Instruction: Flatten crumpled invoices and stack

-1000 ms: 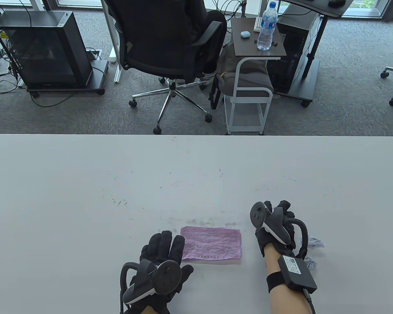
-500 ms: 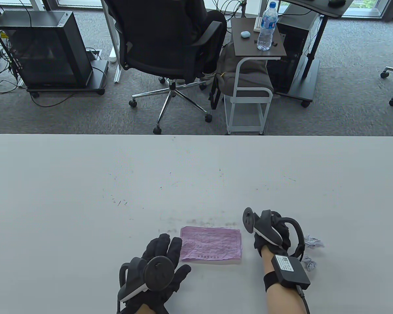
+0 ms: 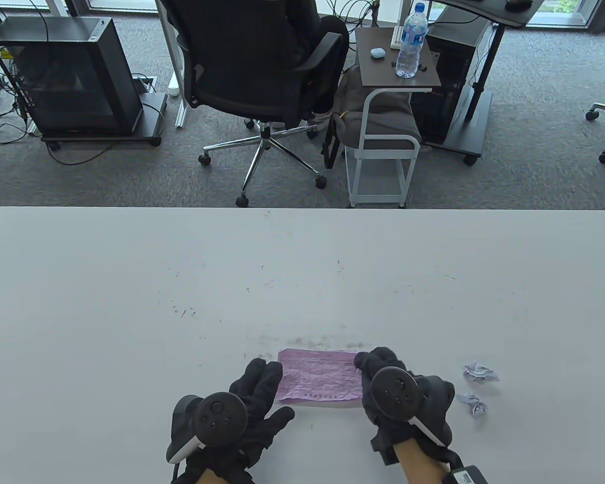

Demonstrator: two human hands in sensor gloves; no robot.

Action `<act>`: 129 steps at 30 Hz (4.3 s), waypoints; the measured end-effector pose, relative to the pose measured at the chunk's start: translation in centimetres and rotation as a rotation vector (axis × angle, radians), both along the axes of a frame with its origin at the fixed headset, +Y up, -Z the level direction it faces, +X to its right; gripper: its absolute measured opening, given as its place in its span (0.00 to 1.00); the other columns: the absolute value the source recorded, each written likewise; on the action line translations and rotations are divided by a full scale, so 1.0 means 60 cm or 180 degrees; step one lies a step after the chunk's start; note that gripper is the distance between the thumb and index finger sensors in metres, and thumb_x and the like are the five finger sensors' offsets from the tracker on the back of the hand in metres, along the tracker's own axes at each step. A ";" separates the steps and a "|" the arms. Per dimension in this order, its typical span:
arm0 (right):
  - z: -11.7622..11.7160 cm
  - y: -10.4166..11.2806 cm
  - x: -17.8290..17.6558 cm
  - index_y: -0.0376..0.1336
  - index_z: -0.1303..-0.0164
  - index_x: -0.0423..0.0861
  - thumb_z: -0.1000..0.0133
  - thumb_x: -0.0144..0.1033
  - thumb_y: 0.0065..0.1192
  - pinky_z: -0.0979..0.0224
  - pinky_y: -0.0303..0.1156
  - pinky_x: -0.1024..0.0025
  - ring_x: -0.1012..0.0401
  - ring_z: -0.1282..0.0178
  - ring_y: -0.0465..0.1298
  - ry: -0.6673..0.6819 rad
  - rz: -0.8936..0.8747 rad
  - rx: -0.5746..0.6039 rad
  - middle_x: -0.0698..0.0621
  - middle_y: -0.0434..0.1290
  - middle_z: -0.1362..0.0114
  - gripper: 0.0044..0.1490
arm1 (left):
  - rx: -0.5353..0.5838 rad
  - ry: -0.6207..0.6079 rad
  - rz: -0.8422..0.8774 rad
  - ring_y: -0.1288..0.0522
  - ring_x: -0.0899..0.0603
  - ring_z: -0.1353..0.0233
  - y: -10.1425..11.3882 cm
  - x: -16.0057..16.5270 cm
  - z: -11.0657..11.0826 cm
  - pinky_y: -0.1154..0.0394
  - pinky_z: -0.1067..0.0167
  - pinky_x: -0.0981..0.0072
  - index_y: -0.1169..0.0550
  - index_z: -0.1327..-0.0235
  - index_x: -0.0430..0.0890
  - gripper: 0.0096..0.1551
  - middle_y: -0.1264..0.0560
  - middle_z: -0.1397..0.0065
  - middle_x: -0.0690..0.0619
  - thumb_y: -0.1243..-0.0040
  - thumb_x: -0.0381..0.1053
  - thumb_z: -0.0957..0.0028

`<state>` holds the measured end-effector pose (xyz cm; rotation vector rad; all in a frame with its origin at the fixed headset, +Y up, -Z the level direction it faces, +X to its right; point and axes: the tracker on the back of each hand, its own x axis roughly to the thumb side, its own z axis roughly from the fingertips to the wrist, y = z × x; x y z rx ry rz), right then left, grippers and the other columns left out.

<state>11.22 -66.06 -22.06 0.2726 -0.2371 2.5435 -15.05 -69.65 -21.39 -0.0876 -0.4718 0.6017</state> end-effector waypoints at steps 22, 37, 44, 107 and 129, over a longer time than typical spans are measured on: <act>0.071 -0.036 -0.031 0.57 0.28 0.41 0.49 0.23 0.72 0.43 0.84 0.66 0.52 0.42 0.80 0.1135 -0.0879 0.0357 0.32 0.65 0.28 0.39 | -0.0424 -0.0501 0.1575 0.17 0.45 0.48 -0.004 0.029 0.015 0.20 0.44 0.47 0.33 0.23 0.43 0.31 0.28 0.33 0.38 0.39 0.38 0.40; 0.059 -0.050 -0.004 0.55 0.26 0.40 0.41 0.48 0.58 0.49 0.83 0.60 0.46 0.45 0.81 0.1140 -0.1442 0.0026 0.31 0.67 0.28 0.38 | -0.0271 -0.0136 0.1486 0.15 0.47 0.56 -0.003 0.020 0.017 0.19 0.48 0.47 0.26 0.29 0.44 0.23 0.23 0.42 0.39 0.44 0.40 0.37; 0.054 -0.073 -0.020 0.53 0.26 0.36 0.42 0.48 0.64 0.53 0.84 0.62 0.48 0.50 0.83 0.0971 -0.1653 -0.0315 0.32 0.72 0.35 0.43 | -0.0066 -0.0107 0.1498 0.15 0.46 0.53 0.001 0.027 0.023 0.19 0.45 0.46 0.26 0.30 0.39 0.23 0.24 0.40 0.39 0.45 0.40 0.38; 0.043 -0.076 0.008 0.65 0.41 0.41 0.41 0.40 0.56 0.60 0.82 0.62 0.55 0.62 0.83 0.0849 -0.1687 -0.0289 0.41 0.80 0.50 0.23 | 0.0189 0.0069 0.1445 0.16 0.44 0.49 -0.002 0.011 0.015 0.21 0.45 0.45 0.31 0.26 0.37 0.28 0.26 0.36 0.41 0.42 0.41 0.39; 0.052 -0.061 -0.009 0.71 0.45 0.42 0.44 0.45 0.67 0.70 0.81 0.68 0.64 0.78 0.79 0.1009 -0.0542 0.0089 0.54 0.80 0.68 0.24 | 0.0379 -0.0800 0.0008 0.29 0.30 0.28 0.021 0.041 0.026 0.30 0.36 0.34 0.37 0.19 0.48 0.41 0.43 0.20 0.39 0.32 0.52 0.44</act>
